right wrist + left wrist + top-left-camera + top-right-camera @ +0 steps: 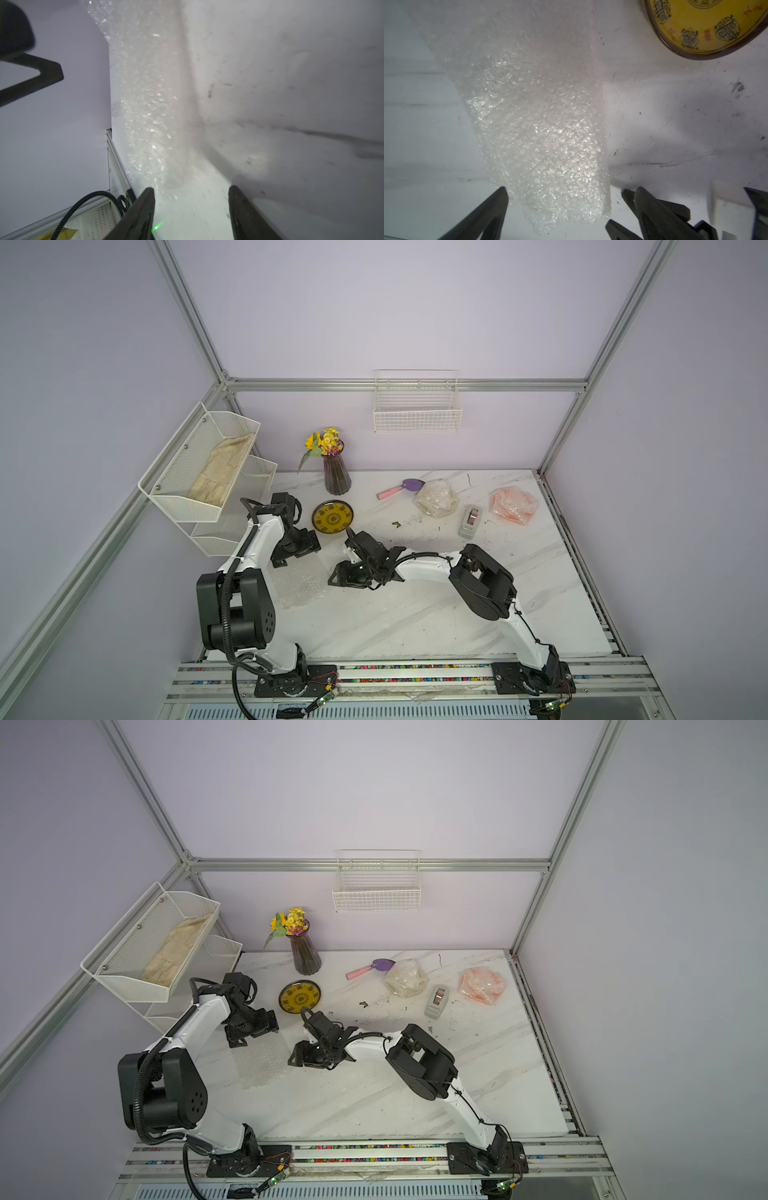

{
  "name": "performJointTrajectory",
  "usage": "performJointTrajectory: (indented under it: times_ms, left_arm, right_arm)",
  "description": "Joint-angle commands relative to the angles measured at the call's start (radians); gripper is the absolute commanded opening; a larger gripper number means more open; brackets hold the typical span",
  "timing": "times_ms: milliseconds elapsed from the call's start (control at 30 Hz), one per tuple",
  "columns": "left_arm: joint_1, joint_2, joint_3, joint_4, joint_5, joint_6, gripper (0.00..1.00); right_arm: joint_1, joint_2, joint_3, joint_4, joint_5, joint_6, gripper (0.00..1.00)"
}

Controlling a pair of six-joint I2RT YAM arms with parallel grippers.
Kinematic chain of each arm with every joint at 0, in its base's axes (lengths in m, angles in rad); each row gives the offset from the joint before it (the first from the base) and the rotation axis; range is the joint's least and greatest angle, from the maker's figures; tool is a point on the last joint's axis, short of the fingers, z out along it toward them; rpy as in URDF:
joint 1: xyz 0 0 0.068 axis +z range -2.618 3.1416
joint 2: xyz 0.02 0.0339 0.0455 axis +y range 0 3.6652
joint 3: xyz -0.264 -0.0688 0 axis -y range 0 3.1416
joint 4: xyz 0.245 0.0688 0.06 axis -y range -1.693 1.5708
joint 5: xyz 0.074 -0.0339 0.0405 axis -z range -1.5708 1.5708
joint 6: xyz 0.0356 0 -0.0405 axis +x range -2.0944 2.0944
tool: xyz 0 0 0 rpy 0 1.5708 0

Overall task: Wrap dinner plates in bubble wrap
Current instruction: Move the bubble wrap to the center of the board.

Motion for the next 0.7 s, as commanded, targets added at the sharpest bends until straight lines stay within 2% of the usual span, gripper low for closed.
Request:
performJointTrajectory:
  times_ms: [0,33,133,233,267,333,400,533,567,633,667]
  left_arm:
    - [0.009,-0.049,-0.033,0.002,0.02,0.009,0.94]
    - [0.009,-0.053,-0.033,0.002,0.028,0.01,0.94]
    - [0.009,-0.063,-0.028,-0.005,0.041,0.014,0.93]
    - [0.009,-0.079,-0.011,-0.024,0.045,0.028,0.92]
    - [0.008,-0.085,-0.002,-0.034,0.045,0.035,0.92]
    - [0.009,-0.093,0.019,-0.055,0.042,0.048,0.91]
    - [0.009,-0.097,0.035,-0.073,0.062,0.076,0.91]
    - [0.007,-0.066,0.053,-0.108,0.123,0.116,0.9]
    - [0.006,-0.054,0.053,-0.118,0.133,0.124,0.89]
    - [0.001,-0.034,0.053,-0.126,0.146,0.136,0.87]
    - [0.001,-0.026,0.049,-0.127,0.149,0.138,0.87]
  right_arm:
    - [0.01,0.09,0.108,-0.017,0.021,0.032,0.59]
    - [0.016,0.116,0.136,-0.023,0.017,0.045,0.53]
    - [0.018,0.111,0.143,-0.055,0.015,0.064,0.27]
    - [0.004,-0.005,0.052,-0.122,0.023,0.013,0.05]
    - [-0.009,-0.061,-0.003,-0.142,0.002,-0.002,0.0]
    - [-0.049,-0.163,-0.099,-0.201,-0.09,-0.034,0.0]
    - [-0.098,-0.29,-0.212,-0.323,-0.162,-0.122,0.0]
    - [-0.241,-0.513,-0.394,-0.643,-0.226,-0.301,0.0]
    - [-0.288,-0.554,-0.412,-0.731,-0.199,-0.349,0.0]
    - [-0.375,-0.622,-0.409,-0.888,-0.057,-0.399,0.21]
    - [-0.416,-0.649,-0.392,-0.958,0.052,-0.405,0.24]
